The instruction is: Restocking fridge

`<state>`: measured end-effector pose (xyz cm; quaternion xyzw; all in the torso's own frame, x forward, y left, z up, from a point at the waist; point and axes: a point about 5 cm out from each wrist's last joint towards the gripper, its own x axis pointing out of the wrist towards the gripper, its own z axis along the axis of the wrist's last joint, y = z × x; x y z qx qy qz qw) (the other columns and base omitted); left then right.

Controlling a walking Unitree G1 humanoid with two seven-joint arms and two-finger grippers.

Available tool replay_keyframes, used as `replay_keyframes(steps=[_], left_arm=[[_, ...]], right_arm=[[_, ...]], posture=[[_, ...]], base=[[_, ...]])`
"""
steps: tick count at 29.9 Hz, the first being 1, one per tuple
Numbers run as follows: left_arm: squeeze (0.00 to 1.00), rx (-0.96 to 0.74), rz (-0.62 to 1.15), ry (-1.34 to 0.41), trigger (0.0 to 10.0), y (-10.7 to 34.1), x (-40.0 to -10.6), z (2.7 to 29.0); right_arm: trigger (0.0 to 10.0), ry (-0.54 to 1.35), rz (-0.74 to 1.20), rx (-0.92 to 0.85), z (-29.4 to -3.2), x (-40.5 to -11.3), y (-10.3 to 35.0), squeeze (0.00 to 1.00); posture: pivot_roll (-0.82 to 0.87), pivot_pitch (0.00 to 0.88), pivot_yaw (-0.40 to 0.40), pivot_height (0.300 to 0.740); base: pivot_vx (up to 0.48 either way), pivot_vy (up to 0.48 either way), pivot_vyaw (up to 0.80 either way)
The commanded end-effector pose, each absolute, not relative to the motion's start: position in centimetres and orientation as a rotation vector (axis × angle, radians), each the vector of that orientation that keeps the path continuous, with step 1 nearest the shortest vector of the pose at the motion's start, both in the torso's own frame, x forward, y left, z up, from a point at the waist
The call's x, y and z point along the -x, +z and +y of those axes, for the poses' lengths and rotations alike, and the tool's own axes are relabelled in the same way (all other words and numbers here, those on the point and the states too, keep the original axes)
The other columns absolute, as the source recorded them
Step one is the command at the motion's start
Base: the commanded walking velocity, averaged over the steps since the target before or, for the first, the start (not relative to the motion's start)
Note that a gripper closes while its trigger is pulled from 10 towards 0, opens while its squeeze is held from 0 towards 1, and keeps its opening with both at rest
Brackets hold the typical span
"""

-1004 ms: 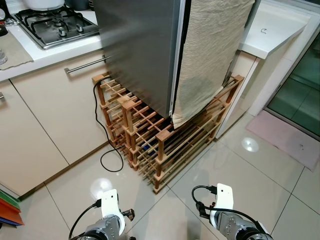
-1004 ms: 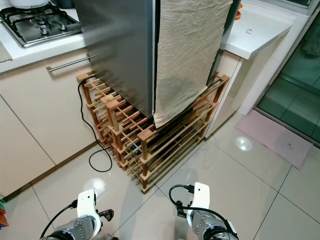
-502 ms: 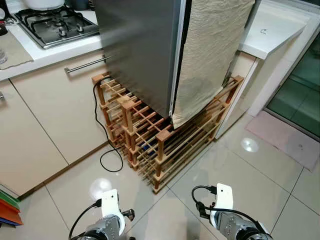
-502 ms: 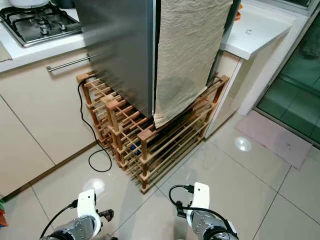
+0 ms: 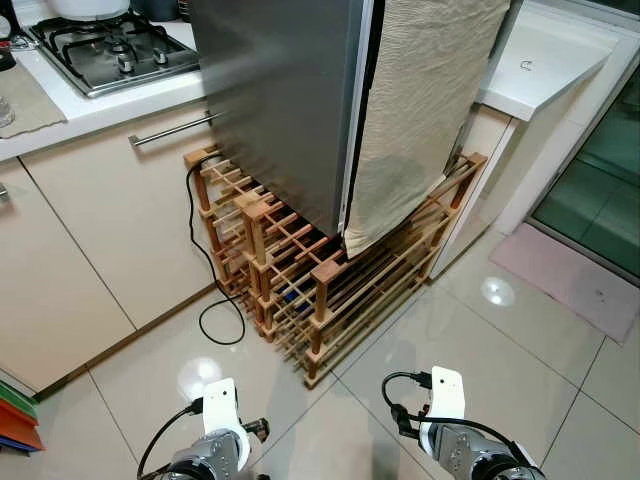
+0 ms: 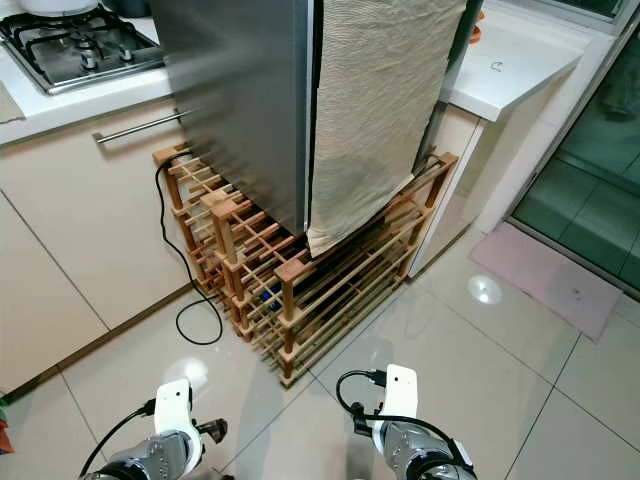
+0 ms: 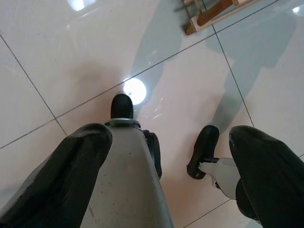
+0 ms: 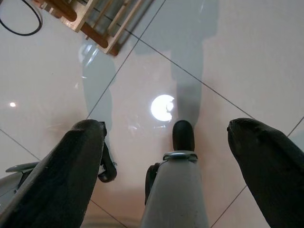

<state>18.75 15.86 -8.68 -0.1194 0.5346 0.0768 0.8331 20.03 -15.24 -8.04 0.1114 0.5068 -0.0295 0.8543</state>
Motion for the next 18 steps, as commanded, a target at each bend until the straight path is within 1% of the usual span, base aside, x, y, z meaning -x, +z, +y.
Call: replay_keyframes(steps=[1, 13, 18], left_arm=[[0.0, 0.237, 1.112, 0.143, 10.0, -8.44, -19.25, 15.75], [0.0, 0.22, 1.114, 0.132, 10.0, -8.47, -19.19, 15.74], [0.0, 0.201, 1.118, 0.111, 10.0, -8.5, -19.14, 15.51]], right_arm=[[10.0, -0.061, 1.05, -0.221, -15.58, -20.51, -7.76, 0.0], [10.0, -0.057, 1.05, -0.208, -15.68, -20.43, -7.8, 0.0], [10.0, -0.069, 1.047, -0.21, -15.97, -20.33, -7.84, 0.0]], posture=[[-0.04, 0.0, -0.036, 0.73], [-0.04, 0.0, -0.031, 0.73], [-0.07, 0.0, -0.016, 0.73]], base=[[0.0, 0.0, 0.0], [0.0, 0.0, 0.0], [0.0, 0.0, 0.0]])
